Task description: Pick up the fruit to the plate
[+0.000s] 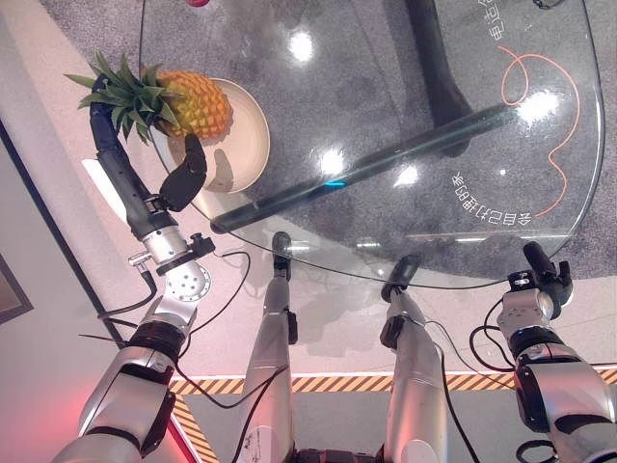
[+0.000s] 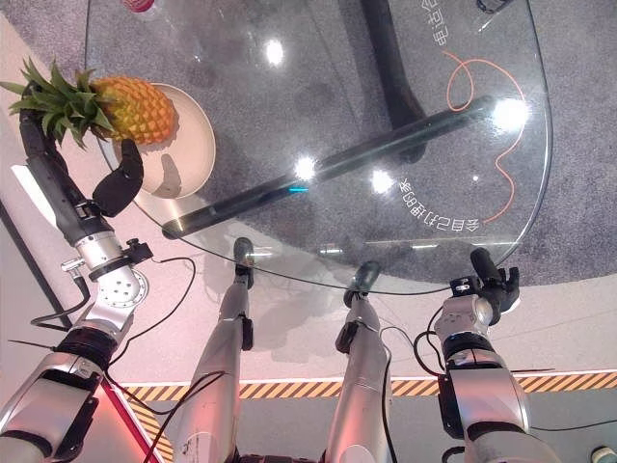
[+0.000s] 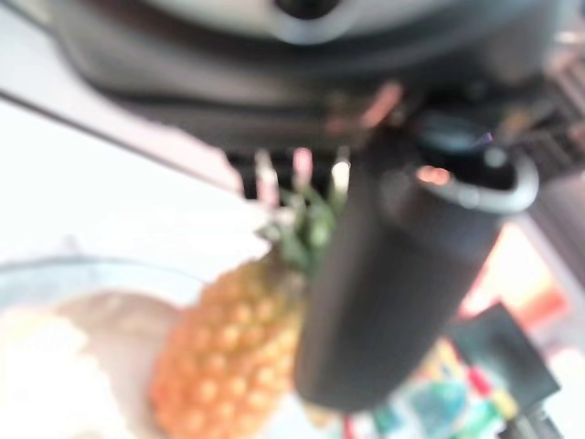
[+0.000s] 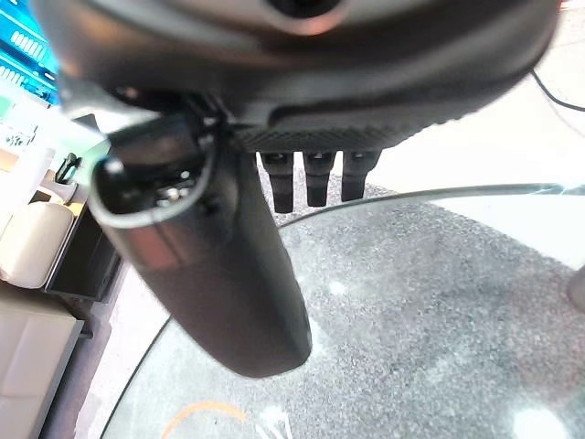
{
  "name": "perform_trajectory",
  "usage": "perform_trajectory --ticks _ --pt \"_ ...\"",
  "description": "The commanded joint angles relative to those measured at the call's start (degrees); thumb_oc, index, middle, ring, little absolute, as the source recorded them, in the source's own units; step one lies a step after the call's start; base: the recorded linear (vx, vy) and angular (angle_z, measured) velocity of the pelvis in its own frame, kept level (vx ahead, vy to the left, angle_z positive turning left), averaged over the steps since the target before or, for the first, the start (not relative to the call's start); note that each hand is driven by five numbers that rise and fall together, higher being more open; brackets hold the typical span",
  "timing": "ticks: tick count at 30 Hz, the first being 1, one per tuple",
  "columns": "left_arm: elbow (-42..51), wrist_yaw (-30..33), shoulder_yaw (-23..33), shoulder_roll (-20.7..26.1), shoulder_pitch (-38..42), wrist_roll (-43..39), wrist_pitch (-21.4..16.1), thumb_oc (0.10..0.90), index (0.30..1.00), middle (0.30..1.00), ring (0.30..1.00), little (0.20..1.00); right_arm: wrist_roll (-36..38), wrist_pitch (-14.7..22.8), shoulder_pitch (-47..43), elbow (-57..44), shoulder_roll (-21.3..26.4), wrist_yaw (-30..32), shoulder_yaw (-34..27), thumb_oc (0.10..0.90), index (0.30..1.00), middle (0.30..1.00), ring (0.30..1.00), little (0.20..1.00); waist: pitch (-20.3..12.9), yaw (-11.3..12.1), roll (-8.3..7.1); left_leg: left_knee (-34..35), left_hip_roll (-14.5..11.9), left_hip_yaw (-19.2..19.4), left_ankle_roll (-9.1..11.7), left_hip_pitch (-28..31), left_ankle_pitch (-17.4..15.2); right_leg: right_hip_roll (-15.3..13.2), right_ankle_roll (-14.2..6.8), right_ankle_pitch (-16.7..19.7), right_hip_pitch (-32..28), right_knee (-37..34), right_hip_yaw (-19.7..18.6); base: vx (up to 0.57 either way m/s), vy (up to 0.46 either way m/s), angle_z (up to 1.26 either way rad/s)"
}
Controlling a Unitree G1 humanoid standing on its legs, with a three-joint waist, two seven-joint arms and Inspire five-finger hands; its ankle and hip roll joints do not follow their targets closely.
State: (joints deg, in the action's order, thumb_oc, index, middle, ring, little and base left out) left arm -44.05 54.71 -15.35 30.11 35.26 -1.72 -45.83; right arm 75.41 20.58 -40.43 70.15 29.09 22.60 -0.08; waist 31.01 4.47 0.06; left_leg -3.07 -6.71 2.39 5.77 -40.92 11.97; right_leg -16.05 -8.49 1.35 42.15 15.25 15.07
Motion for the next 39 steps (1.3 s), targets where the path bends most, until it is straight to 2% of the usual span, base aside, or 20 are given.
perform_trajectory --ticks 1,22,39 --pt "3.9 1.8 1.2 -0.4 2.1 2.3 -4.5 0.800 0.900 0.900 0.900 0.900 0.8 2.6 2.6 0.4 5.1 -0.1 -2.1 0.800 0.900 0.900 0.900 0.900 -1.2 0.3 0.83 -6.3 -0.9 -1.7 1.7 0.8 -7.8 -0.1 -2.7 3.5 -1.6 -2.1 0.0 0.00 0.000 0.00" --pt "10.0 2.8 -1.4 1.9 2.6 7.9 -6.2 0.800 0.900 0.900 0.900 0.900 0.6 2.4 2.3 1.0 5.5 -0.2 -2.3 0.800 0.900 0.900 0.900 0.900 -1.2 0.7 1.44 -6.6 -1.0 -1.5 1.6 2.0 -8.1 -0.6 -2.8 2.9 -2.7 -1.5 0.2 0.00 0.000 0.00" --pt "11.4 2.5 -0.8 2.5 2.2 5.6 -4.5 0.800 0.900 0.900 0.900 0.900 0.3 2.2 2.8 1.3 6.3 -0.8 -3.0 0.800 0.900 0.900 0.900 0.900 -1.2 0.8 1.88 -6.5 -1.1 -1.2 1.7 2.4 -8.0 -1.1 -2.9 2.8 -2.8 -0.9 0.5 0.00 0.000 0.00"
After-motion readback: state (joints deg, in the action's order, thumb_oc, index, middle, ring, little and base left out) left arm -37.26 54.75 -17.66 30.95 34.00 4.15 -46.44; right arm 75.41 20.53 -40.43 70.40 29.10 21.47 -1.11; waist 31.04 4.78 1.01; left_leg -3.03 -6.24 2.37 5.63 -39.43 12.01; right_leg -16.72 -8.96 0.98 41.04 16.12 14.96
